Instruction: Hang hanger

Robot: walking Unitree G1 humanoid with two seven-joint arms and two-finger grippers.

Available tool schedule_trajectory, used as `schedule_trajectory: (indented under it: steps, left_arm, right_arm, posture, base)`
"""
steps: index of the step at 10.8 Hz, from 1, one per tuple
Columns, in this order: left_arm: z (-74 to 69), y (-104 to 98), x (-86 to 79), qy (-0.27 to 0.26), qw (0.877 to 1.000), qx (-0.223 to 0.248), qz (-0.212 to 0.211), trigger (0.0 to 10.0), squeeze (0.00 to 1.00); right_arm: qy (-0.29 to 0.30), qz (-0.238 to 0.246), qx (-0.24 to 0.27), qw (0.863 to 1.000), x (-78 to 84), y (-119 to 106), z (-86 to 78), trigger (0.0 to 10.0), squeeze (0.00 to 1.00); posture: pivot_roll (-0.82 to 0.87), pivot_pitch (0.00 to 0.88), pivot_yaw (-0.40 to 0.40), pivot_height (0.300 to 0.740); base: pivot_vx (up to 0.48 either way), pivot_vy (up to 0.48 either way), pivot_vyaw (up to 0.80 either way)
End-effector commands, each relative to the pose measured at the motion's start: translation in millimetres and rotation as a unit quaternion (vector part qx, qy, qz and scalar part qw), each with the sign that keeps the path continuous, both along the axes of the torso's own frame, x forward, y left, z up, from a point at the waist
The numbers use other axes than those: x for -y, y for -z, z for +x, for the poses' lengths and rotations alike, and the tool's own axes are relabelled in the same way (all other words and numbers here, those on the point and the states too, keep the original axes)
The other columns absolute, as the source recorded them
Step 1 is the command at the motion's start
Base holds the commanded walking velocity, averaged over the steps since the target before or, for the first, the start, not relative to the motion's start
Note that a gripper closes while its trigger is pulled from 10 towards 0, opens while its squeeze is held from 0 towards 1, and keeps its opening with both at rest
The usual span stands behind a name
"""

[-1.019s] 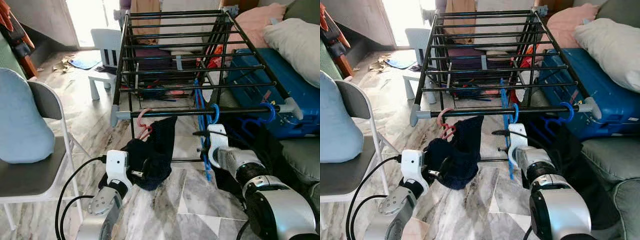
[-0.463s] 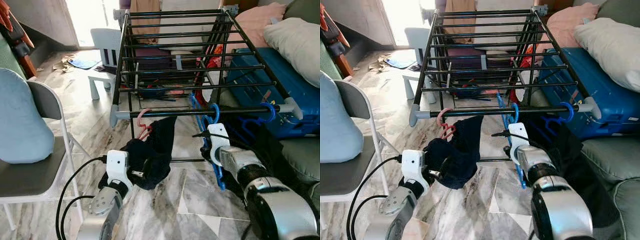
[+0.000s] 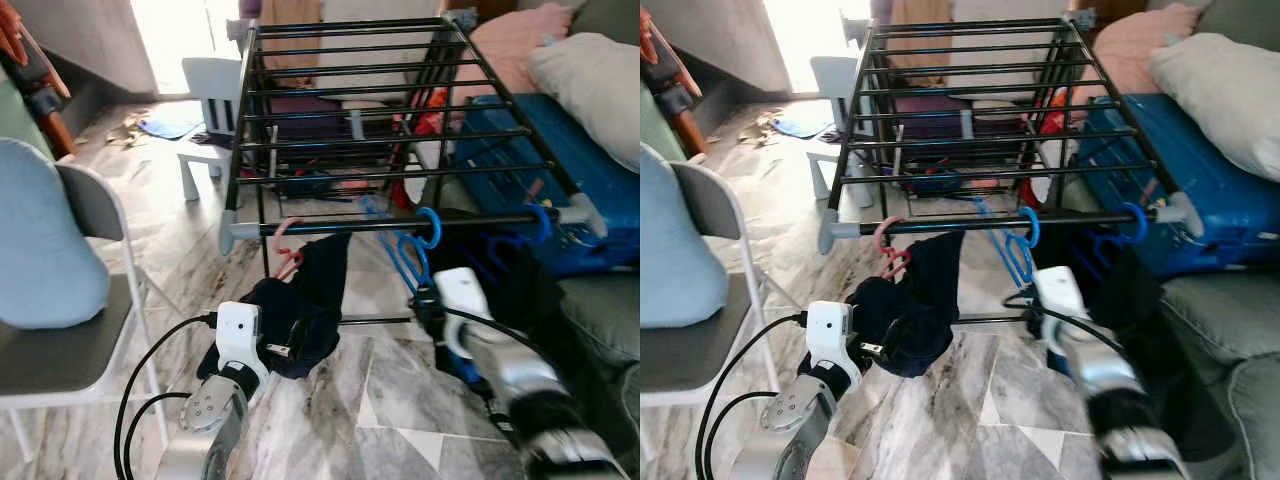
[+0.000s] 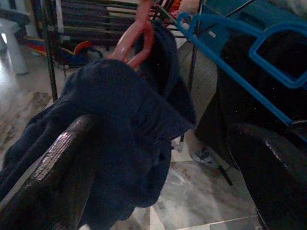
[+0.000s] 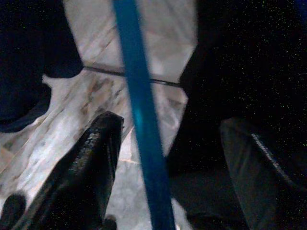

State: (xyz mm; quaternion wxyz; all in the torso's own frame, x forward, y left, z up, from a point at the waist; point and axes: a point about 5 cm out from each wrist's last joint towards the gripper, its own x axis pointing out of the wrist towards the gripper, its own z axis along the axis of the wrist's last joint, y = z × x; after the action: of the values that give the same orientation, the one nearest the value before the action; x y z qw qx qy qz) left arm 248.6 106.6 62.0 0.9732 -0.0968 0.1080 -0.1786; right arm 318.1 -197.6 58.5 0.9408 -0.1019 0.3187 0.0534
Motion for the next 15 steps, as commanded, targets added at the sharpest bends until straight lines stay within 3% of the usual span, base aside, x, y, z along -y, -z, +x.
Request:
schedule_trajectory:
  steps: [1, 4, 8, 10, 13, 14, 15]
  left_arm:
    - [0.5, -2, 1.2, 0.002, 1.000, 0.005, 0.008, 10.0, 0.00]
    - [2.9, -6, -3.1, -0.009, 1.000, 0.012, 0.007, 10.0, 0.00]
    - [1.3, -4, -1.8, -0.006, 1.000, 0.008, 0.011, 10.0, 0.00]
    - [1.6, -8, -12.1, -0.022, 0.999, 0.018, 0.019, 10.0, 0.00]
    - [-5.3, -16, -30.0, -0.081, 0.992, 0.045, 0.084, 10.0, 0.00]
    - [-9.6, -14, -33.4, -0.088, 0.991, 0.041, 0.091, 10.0, 0.00]
    - [-10.1, -13, -32.8, -0.091, 0.990, 0.041, 0.098, 10.0, 0.00]
  right_arm:
    - [0.002, 0.008, 0.024, 1.000, 1.2, -11, 1.1, 10.0, 1.00]
    - [-0.023, 0.027, 0.062, 0.997, 6.4, -25, -24.4, 10.0, 1.00]
    - [-0.021, 0.044, 0.073, 0.996, 3.8, -30, -35.5, 10.0, 1.00]
    - [-0.016, 0.064, 0.099, 0.993, 0.9, -37, -42.4, 10.0, 1.00]
    - [-0.012, 0.072, 0.118, 0.990, -0.1, -42, -50.4, 10.0, 0.98]
    - [-0.010, 0.074, 0.131, 0.989, -1.2, -42, -51.9, 10.0, 0.00]
    - [-0.009, 0.086, 0.138, 0.987, -3.2, -41, -51.0, 10.0, 0.00]
  posture:
    - [-0.09, 0.000, 0.040, 0.740]
    - [-0.10, 0.000, 0.031, 0.740]
    - [-0.10, 0.000, 0.035, 0.740]
    - [-0.10, 0.000, 0.032, 0.740]
    - [-0.10, 0.000, 0.031, 0.740]
    - [-0.09, 0.000, 0.027, 0.740]
    - [-0.09, 0.000, 0.025, 0.740]
  base:
    - [0.000, 0.000, 0.00]
    - [0.000, 0.000, 0.00]
    - [0.000, 0.000, 0.00]
    - [0.000, 0.000, 0.00]
    - [0.000, 0.000, 0.00]
    - [0.000, 0.000, 0.00]
    - [0.000, 0.000, 0.00]
